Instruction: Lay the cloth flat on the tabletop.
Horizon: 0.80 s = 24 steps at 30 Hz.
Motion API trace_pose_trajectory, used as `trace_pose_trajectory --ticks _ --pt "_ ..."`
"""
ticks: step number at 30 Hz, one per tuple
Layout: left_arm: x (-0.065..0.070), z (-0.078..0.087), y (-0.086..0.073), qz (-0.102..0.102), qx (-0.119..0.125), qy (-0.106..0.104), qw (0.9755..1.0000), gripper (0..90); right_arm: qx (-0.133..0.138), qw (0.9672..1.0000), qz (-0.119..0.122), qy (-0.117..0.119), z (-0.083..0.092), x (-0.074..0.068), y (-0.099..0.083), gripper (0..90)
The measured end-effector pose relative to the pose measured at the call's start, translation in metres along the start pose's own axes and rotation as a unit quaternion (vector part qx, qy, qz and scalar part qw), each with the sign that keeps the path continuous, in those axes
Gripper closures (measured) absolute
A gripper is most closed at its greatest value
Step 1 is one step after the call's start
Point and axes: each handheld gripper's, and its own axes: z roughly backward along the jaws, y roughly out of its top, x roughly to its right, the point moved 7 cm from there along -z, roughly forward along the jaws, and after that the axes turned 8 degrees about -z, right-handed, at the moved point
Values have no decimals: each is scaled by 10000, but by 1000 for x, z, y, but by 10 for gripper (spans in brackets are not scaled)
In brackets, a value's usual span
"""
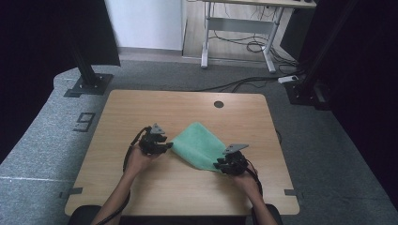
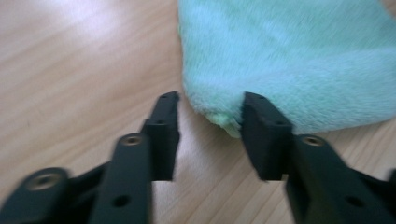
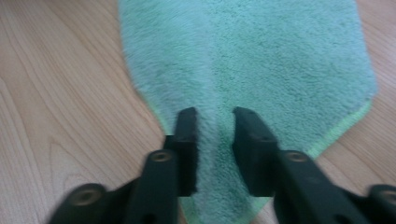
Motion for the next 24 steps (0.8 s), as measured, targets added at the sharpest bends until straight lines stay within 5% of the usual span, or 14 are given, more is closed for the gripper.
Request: trace_pose_trajectory --ticks 7,14,24 --pt "0 -1 2 32 124 -147 9998 441 435 9990 -87 -81 11 11 19 543" --pt "2 -22 -6 145 -122 -139 9997 619 27 9990 -412 -176 -20 38 27 699" --pt "21 -19 -20 -203 -425 -109 9988 682 -259 9994 -210 -103 -20 21 9 721"
